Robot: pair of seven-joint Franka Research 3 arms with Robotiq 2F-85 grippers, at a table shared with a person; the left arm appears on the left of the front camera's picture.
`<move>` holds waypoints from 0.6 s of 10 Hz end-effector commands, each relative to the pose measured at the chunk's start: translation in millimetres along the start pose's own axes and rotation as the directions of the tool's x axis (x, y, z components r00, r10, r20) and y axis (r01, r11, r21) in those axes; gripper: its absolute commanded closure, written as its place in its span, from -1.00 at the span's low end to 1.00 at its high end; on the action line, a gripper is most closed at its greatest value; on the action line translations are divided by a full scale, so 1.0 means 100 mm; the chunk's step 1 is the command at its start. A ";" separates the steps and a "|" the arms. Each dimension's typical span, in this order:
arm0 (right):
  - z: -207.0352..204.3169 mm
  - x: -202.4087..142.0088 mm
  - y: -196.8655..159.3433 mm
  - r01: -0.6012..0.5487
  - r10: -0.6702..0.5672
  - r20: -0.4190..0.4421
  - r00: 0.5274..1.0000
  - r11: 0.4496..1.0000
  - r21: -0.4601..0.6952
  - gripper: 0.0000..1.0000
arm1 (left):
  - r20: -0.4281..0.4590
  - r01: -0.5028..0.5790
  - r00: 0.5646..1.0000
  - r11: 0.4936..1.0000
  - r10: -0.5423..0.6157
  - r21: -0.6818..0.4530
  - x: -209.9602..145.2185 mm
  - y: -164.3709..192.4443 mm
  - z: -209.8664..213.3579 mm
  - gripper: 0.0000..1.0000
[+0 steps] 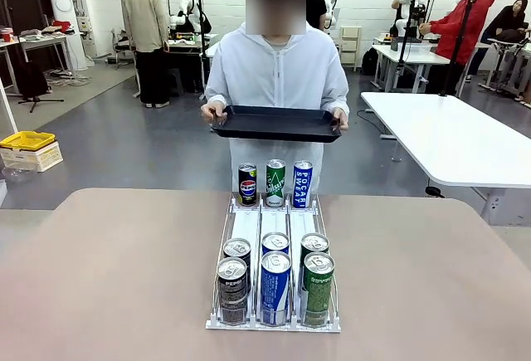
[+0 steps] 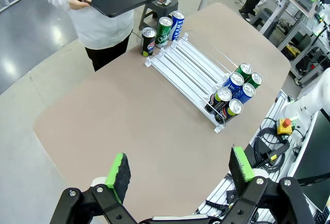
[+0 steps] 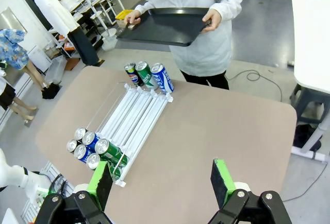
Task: Retrieve and hand over the desired beverage to the person.
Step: Pick up a can of the same type that the person held from the Automatic Can Dispenser.
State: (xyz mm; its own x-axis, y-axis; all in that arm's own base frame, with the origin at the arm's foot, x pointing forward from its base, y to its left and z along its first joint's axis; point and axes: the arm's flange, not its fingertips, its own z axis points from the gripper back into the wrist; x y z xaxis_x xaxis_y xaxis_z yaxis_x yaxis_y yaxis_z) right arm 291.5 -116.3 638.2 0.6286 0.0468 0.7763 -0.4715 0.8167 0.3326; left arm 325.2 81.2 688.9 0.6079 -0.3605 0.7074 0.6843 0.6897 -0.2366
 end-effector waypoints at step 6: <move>-0.01 0.01 0.01 0.001 -0.002 0.005 1.000 1.000 0.020 -1.00 | 0.001 0.014 1.000 1.000 -0.014 -0.002 0.00 0.01 0.02 -1.00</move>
State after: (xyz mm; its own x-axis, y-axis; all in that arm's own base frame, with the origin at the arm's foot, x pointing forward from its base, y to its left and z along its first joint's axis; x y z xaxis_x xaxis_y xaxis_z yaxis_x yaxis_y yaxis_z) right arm 291.5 -116.3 638.2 0.6286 0.0468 0.7763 -0.4715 0.8167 0.3326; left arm 325.2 81.2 688.9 0.6080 -0.3605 0.7074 0.6843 0.6897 -0.2366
